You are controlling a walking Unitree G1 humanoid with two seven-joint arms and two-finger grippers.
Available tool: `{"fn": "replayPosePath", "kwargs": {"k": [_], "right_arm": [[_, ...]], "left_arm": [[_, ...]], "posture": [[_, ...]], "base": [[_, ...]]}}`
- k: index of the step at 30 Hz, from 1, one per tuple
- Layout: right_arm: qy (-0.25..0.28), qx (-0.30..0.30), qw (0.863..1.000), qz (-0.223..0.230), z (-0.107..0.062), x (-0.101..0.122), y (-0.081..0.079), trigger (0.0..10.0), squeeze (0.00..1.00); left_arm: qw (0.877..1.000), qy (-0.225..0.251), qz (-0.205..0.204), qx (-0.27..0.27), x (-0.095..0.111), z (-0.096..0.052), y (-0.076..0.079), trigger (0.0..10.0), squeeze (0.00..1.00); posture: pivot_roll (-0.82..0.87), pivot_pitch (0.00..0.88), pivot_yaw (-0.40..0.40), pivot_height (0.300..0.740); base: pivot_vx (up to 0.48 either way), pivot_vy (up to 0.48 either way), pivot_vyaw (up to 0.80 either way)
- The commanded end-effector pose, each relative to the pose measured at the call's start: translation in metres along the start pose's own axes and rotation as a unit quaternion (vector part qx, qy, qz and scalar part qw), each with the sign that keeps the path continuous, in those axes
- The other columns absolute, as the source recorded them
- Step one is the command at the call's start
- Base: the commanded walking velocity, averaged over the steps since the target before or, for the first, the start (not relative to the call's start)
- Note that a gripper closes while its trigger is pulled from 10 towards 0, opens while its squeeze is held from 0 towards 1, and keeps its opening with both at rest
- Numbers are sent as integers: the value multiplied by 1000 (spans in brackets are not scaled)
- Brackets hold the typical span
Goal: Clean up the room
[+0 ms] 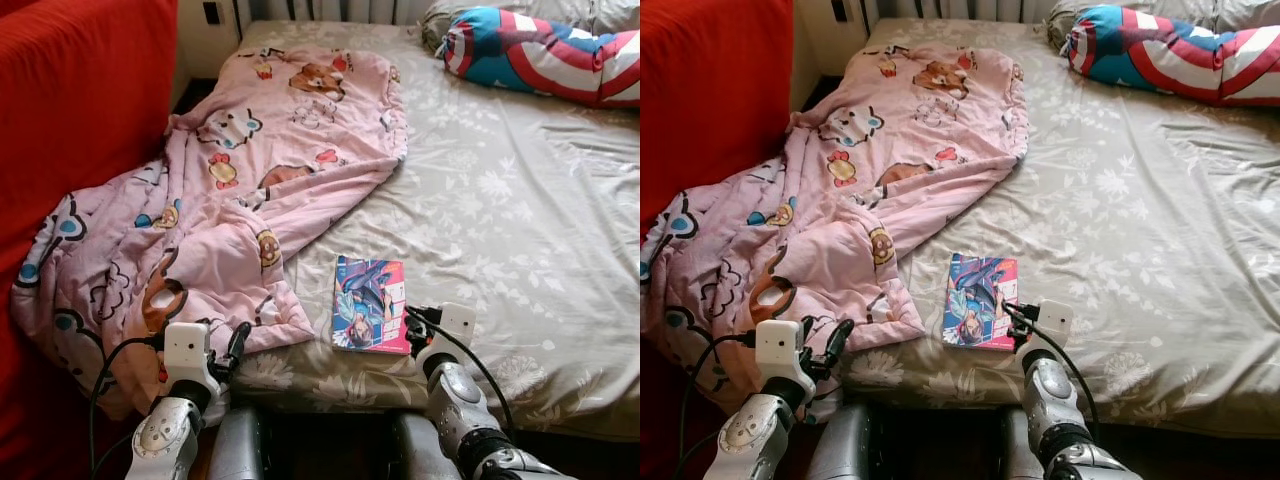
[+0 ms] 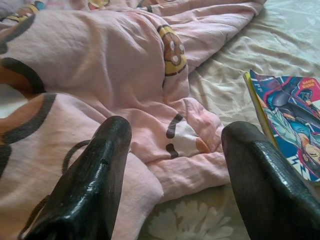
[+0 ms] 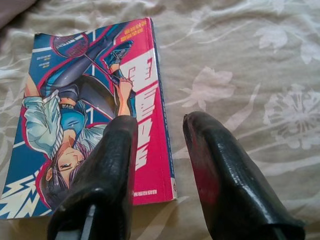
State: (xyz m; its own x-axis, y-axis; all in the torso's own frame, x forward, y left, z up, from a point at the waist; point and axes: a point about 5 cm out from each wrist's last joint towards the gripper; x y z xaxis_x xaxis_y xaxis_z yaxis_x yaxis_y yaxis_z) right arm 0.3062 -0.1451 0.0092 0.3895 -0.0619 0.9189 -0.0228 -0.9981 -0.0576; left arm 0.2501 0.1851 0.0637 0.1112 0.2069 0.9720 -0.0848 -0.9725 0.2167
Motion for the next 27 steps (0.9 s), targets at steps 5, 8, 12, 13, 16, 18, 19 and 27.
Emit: {"fn": "replayPosePath", "kwargs": {"k": [5,8,12,13,16,18,19,27], "right_arm": [[7,-2,1000,-10,-2,-2,2,10000,0],[6,0,1000,-12,-1,-1,1,10000,0],[8,7,1000,-9,0,1,-2,10000,0],[9,10,1000,-8,0,2,-3,10000,0],[12,19,1000,-4,1,3,-6,10000,0],[14,24,1000,0,1,4,-7,10000,0],[15,32,999,7,2,5,-10,10000,0],[10,56,997,45,2,4,-17,10000,1000]], "left_arm": [[1000,-14,-1,-2,-2,-4,2,10000,0],[1000,-15,0,-2,-2,-4,2,10000,0],[1000,-15,0,-2,-2,-5,2,10000,0],[1000,-16,0,-2,-2,-5,2,10000,0],[1000,-17,0,-3,-2,-6,3,10000,0],[1000,-17,0,-3,-3,-6,3,10000,0],[1000,-19,1,-2,-3,-7,3,10000,0],[1000,-24,3,-1,-3,-13,2,10000,0]], "posture": [[-14,193,10,579],[-14,192,10,579],[-12,191,10,579],[-10,190,12,579],[-6,192,13,579],[-6,193,13,579],[-5,195,13,579],[13,215,18,579]], "base": [[0,0,0],[0,0,0],[0,0,0],[0,0,0],[0,0,0],[0,0,0],[0,0,0],[0,0,0]]}}
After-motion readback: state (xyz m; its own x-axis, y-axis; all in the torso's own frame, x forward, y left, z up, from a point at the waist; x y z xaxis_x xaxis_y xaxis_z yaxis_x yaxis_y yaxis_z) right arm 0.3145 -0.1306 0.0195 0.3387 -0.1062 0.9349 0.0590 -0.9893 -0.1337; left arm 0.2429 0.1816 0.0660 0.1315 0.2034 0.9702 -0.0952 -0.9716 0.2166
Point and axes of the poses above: a point about 5 cm out from each wrist's last joint towards the gripper, its own z axis pointing out of the wrist towards the gripper, its own x axis along the axis of the wrist's last joint, y = z × x, and after that the axes turned 11 degrees about -z, right-handed
